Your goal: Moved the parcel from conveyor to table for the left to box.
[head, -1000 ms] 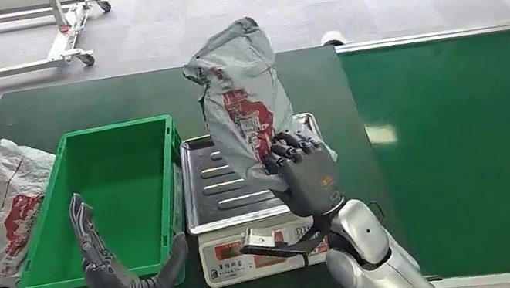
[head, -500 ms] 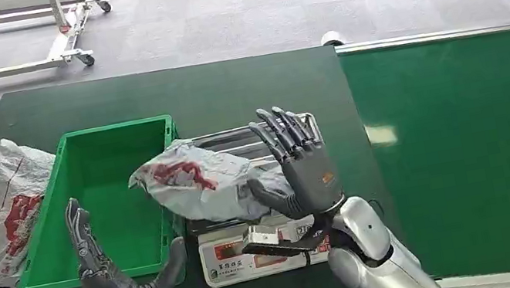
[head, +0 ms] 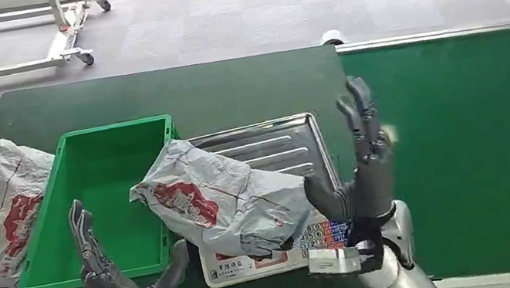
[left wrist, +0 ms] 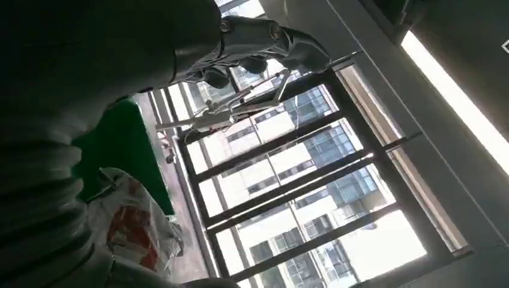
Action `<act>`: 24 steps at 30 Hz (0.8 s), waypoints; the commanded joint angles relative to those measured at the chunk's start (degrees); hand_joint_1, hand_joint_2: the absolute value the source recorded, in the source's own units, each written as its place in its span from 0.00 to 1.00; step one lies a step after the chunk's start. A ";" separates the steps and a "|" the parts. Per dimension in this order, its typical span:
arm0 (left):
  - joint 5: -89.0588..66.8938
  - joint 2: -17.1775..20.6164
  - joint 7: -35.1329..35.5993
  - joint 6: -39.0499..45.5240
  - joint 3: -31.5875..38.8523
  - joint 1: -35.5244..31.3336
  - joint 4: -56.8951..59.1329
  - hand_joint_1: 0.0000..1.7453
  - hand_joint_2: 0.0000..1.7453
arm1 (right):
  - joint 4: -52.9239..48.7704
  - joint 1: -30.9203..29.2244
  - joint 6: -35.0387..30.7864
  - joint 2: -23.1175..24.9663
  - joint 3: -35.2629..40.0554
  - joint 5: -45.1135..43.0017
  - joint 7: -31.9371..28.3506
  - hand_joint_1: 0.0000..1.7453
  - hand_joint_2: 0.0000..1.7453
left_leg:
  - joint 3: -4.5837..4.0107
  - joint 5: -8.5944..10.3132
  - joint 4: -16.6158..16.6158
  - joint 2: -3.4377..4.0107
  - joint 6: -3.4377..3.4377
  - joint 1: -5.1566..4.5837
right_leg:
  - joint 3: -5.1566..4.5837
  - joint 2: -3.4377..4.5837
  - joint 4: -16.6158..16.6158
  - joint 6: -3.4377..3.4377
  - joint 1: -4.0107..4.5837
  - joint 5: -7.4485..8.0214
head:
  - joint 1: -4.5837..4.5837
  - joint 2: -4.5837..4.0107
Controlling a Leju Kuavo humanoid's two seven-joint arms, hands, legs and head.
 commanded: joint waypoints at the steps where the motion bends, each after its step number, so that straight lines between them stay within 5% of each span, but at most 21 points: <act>1: -19.45 1.99 8.55 -7.46 0.40 -9.54 15.41 0.00 1.00 | -35.82 3.13 0.13 7.82 -17.55 1.93 -0.13 0.00 1.00 | -0.16 0.08 0.02 -0.42 0.02 -0.09 | -0.08 -0.33 0.10 0.01 -0.10 -0.08 | 0.04 0.00; 6: -25.45 3.51 10.59 -10.39 -0.81 -14.69 22.53 0.00 1.00 | -35.02 2.10 0.13 9.25 -16.84 0.90 -0.13 0.00 1.00 | 0.02 0.09 -0.09 -0.27 0.02 -0.06 | 0.07 -0.15 -0.05 0.00 -0.10 -0.01 | 0.04 0.00; 14: -31.08 7.32 14.47 -33.01 -10.28 -21.67 38.71 0.00 1.00 | -27.02 -3.22 0.13 9.77 -17.81 -1.01 -0.13 0.00 1.00 | 0.20 0.16 -0.15 0.01 -0.04 -0.04 | 0.16 0.09 -0.12 -0.05 -0.03 0.17 | 0.04 0.00; 19: -30.31 6.88 13.32 -36.28 -12.39 -24.44 43.73 0.00 1.00 | -26.84 -2.88 0.13 9.93 -18.52 -0.83 -0.13 0.00 1.00 | 0.20 0.19 -0.14 -0.01 0.02 -0.05 | 0.20 0.10 -0.13 -0.02 -0.05 0.17 | 0.04 0.00; 20: -29.86 6.73 12.85 -36.45 -12.78 -25.23 44.54 1.00 1.00 | -27.00 -2.69 0.13 9.94 -18.70 -0.72 -0.13 0.00 1.00 | 0.20 0.23 -0.21 -0.03 0.02 -0.02 | 0.22 0.12 -0.23 -0.03 -0.02 0.22 | 0.02 0.00; 24: -27.73 6.23 11.00 -36.88 -13.06 -27.12 46.09 1.00 1.00 | -27.05 -2.44 0.13 10.02 -19.07 -0.27 -0.13 0.00 1.00 | 0.16 0.15 -0.06 -0.03 0.02 -0.05 | 0.19 0.05 -0.04 -0.01 -0.06 0.13 | 0.04 0.00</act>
